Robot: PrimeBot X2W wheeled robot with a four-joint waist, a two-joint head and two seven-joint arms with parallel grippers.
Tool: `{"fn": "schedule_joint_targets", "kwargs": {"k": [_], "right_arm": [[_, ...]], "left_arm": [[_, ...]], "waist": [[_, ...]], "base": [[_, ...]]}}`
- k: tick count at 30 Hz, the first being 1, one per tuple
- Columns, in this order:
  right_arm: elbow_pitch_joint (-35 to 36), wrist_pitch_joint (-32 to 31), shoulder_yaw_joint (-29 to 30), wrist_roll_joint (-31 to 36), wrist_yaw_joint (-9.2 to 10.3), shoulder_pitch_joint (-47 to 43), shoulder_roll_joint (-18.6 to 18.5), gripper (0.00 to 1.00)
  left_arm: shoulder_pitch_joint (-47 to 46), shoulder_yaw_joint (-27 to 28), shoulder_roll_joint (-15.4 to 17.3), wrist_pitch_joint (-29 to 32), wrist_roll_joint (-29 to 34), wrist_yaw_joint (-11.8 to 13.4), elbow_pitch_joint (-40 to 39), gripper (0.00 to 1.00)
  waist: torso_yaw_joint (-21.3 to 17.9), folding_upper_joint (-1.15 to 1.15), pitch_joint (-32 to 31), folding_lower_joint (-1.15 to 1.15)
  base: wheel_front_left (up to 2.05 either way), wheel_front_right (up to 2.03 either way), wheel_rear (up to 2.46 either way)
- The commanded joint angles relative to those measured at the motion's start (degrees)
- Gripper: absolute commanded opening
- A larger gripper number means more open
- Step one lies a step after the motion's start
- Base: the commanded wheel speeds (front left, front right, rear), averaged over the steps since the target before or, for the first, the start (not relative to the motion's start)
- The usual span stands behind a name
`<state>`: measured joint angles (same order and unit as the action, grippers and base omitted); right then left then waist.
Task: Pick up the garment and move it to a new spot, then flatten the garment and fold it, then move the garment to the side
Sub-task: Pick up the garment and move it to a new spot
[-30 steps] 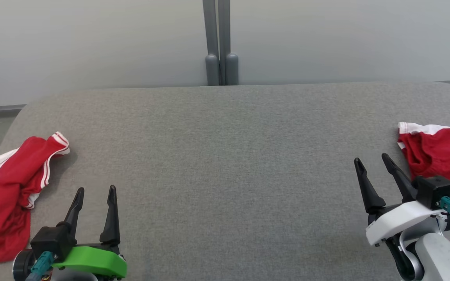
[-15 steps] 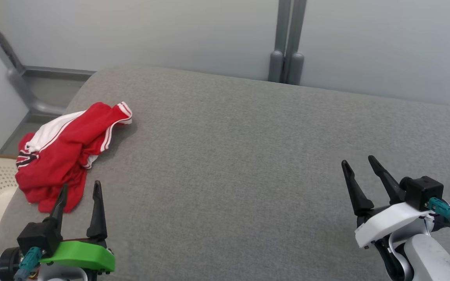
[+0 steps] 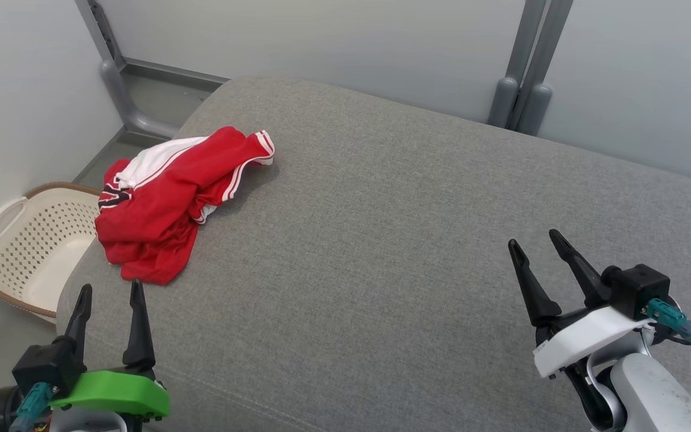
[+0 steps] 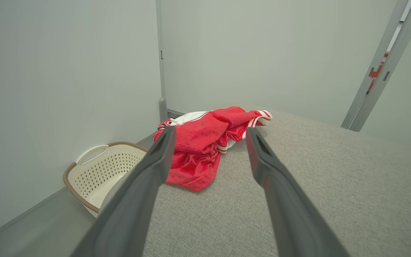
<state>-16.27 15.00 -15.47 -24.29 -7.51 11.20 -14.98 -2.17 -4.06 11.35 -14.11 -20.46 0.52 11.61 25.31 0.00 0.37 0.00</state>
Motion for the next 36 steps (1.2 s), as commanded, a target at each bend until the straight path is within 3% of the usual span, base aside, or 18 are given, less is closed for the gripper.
{"fn": "schedule_joint_targets", "kwargs": {"k": [1,7,12,15,21,28,36], "right_arm": [[0.4,0.2,-0.1,0.4,0.04,0.3,-0.2,1.0],[2.9,0.2,-0.1,1.3,0.04,1.3,-0.8,1.0],[7.4,0.2,0.5,2.7,0.04,2.7,-1.7,1.0],[9.7,0.2,0.4,3.4,0.04,3.9,-2.6,1.0],[13.8,0.2,-0.9,4.0,0.04,7.6,-4.5,1.0],[19.0,0.2,-1.8,4.0,0.04,10.6,-5.4,1.0],[21.6,0.2,-2.0,3.8,0.03,11.8,-5.5,1.0]], "left_arm": [[0.3,0.1,0.2,0.2,0.0,0.3,-0.1,1.0],[-3.9,1.1,0.8,3.8,-3.2,-0.8,-1.1,1.0],[-11.7,1.7,3.2,14.1,-6.8,-1.7,-0.9,1.0],[-17.7,3.3,5.4,22.3,-11.2,-2.7,1.8,1.0],[-28.6,5.4,9.9,31.5,-15.4,-4.1,10.0,1.0],[-36.8,7.4,12.8,35.4,-19.5,-5.4,22.1,1.0],[-39.1,8.0,14.6,34.1,-20.4,-6.2,35.9,1.0]], "waist": [[0.1,0.0,0.4,0.0],[-1.1,0.0,2.5,0.0],[-3.1,0.0,6.4,0.0],[-5.0,0.0,9.3,0.0],[-9.5,0.0,15.9,0.0],[-14.9,0.0,22.0,0.0],[-18.9,0.0,25.6,0.0]], "base": [[0.0,0.0,0.0],[0.0,0.0,0.0],[0.0,0.0,0.0],[0.0,0.0,0.0],[0.0,0.0,0.0],[0.0,0.0,0.0],[0.0,0.0,0.0]]}}
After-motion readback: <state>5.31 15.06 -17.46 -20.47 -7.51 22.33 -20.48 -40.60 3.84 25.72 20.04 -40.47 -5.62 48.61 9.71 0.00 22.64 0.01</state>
